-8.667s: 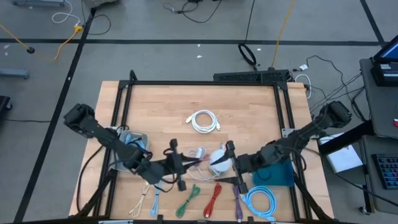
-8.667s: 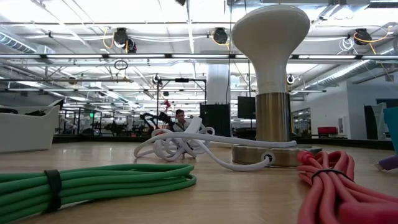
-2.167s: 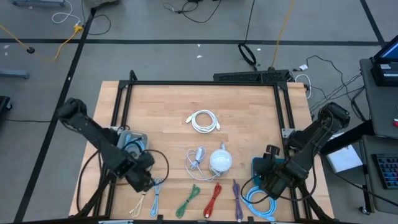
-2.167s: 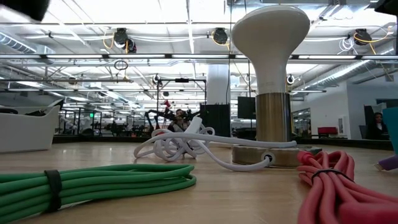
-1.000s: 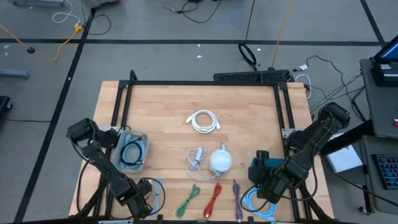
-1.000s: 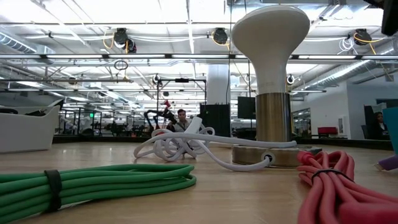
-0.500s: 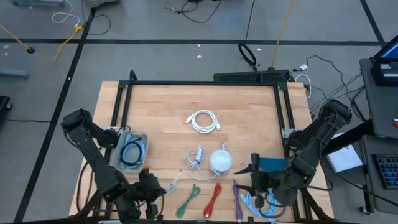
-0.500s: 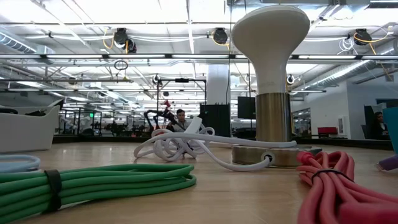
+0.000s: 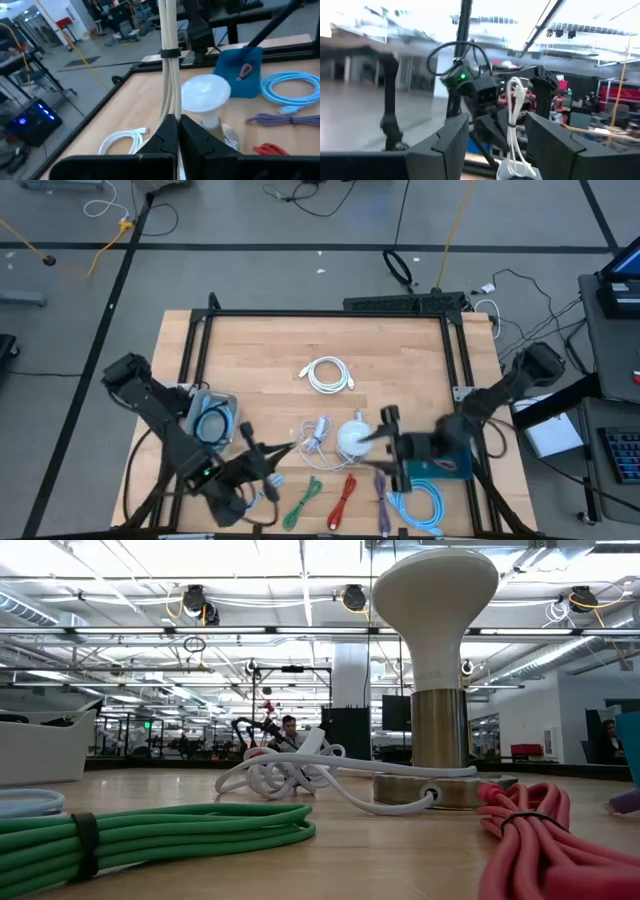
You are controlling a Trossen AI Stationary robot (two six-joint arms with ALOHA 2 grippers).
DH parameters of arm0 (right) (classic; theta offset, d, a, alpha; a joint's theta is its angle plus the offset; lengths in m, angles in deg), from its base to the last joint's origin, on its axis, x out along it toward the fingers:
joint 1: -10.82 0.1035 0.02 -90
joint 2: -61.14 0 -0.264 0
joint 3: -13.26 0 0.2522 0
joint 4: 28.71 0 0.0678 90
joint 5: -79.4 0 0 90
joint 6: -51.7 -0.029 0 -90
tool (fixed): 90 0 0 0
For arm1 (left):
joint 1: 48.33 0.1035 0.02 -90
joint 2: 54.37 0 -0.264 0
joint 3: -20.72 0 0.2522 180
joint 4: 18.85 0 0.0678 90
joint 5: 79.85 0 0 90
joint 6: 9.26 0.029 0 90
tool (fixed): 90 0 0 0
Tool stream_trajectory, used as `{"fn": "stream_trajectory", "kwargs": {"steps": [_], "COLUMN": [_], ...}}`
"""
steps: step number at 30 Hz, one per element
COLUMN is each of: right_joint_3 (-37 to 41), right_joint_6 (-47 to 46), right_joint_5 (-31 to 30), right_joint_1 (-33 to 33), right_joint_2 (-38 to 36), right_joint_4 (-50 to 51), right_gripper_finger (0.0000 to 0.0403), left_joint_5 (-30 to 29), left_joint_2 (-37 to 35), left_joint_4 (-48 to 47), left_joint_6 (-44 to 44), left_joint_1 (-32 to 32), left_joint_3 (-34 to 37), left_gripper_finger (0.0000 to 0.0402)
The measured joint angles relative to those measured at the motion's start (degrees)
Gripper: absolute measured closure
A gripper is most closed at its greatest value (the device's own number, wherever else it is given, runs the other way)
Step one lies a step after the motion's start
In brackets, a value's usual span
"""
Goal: Pick & Place USB Port
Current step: Put the white USB cable into the blue bin
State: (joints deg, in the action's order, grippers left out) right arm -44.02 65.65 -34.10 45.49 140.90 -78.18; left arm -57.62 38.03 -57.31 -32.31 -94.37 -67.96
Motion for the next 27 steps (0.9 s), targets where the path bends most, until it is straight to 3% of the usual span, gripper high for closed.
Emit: {"fn": "stream_trajectory", "kwargs": {"steps": [6,11,21,27], "right_joint_3": [3.5,3.6,3.6,3.6], "right_joint_6": [-10.2,-11.3,-10.8,-10.4], "right_joint_5": [8.2,13.1,13.3,13.2], "right_joint_1": [-7.9,-8.8,-8.8,-8.8], "right_joint_2": [0.4,2.5,3.0,3.3], "right_joint_4": [-1.1,-4.8,-5.6,-6.0], "right_gripper_finger": [0.0216,0.0216,0.0216,0.0216], "left_joint_5": [9.7,19.5,34.0,36.0], "left_joint_2": [0.0,0.0,2.7,3.9], "left_joint_4": [13.4,22.7,28.9,29.4], "left_joint_6": [15.5,23.5,24.5,24.5], "left_joint_1": [4.8,8.7,15.5,17.0], "left_joint_3": [1.0,1.0,1.0,1.0], "left_gripper_finger": [0.0401,0.0401,0.0401,0.0401]}}
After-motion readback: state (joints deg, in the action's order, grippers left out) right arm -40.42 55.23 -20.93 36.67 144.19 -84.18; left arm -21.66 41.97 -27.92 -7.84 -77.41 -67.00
